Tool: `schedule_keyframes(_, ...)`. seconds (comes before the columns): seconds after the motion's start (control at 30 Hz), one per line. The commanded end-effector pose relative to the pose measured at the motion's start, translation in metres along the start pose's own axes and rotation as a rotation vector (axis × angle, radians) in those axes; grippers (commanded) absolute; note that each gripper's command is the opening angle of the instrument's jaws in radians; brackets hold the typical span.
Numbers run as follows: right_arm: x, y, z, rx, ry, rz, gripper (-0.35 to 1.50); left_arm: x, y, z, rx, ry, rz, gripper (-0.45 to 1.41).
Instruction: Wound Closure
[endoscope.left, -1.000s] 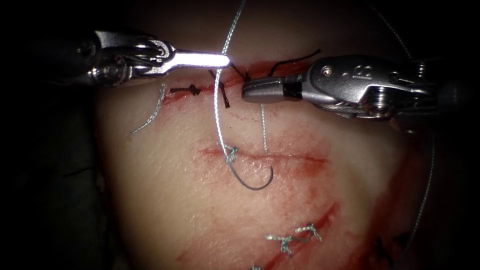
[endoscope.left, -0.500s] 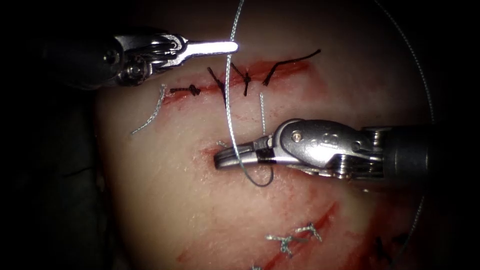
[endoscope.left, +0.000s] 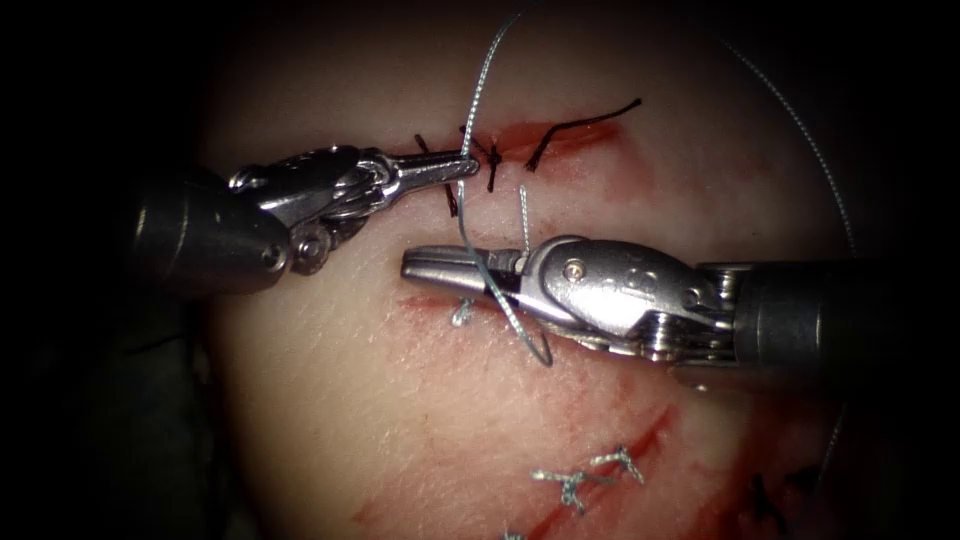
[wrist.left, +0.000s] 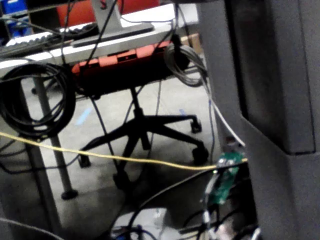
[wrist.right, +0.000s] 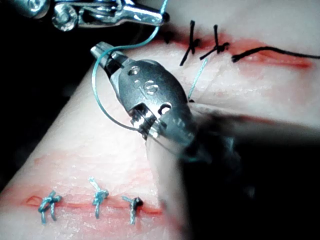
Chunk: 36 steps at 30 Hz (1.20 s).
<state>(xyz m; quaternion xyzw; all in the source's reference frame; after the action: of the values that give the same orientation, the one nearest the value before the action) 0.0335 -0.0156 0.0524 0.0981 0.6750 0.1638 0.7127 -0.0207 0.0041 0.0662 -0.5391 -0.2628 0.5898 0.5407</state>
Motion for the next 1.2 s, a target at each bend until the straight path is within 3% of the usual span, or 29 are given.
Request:
schedule_keyframes(0.03, 0.0001, 0.0003, 0.0007, -0.017, -0.003, 0.000, -0.35, -0.0007, -0.0004, 0.0004, 0.030, -0.022, 0.002, -0.45)
schedule_keyframes(0.23, -0.0001, 0.0001, 0.0005, -0.154, -0.010, -0.009, -0.35, -0.0023, 0.0000, 0.0000, 0.120, -0.081, -0.036, -0.45)
schedule_keyframes(0.4, 0.0004, 0.0001, -0.0002, -0.282, -0.024, -0.006, -0.35, -0.0029, 0.0007, -0.0006, 0.132, -0.098, -0.037, -0.45)
schedule_keyframes(0.6, 0.0005, 0.0003, -0.0013, -0.435, -0.103, 0.072, -0.35, -0.0039, 0.0020, -0.0012, 0.147, -0.121, -0.034, -0.45)
schedule_keyframes(0.73, 0.0002, 0.0008, -0.0018, -0.478, -0.150, 0.096, -0.35, -0.0041, 0.0032, -0.0019, 0.142, -0.131, -0.025, -0.45)
schedule_keyframes(1.03, -0.0015, 0.0016, -0.0023, -0.451, -0.304, 0.088, -0.35, -0.0023, 0.0065, -0.0025, 0.088, -0.173, -0.084, -0.45)
schedule_keyframes(1.2, -0.0022, 0.0019, -0.0021, -0.263, -0.381, 0.010, -0.35, -0.0016, 0.0079, -0.0020, 0.028, -0.176, -0.136, -0.45)
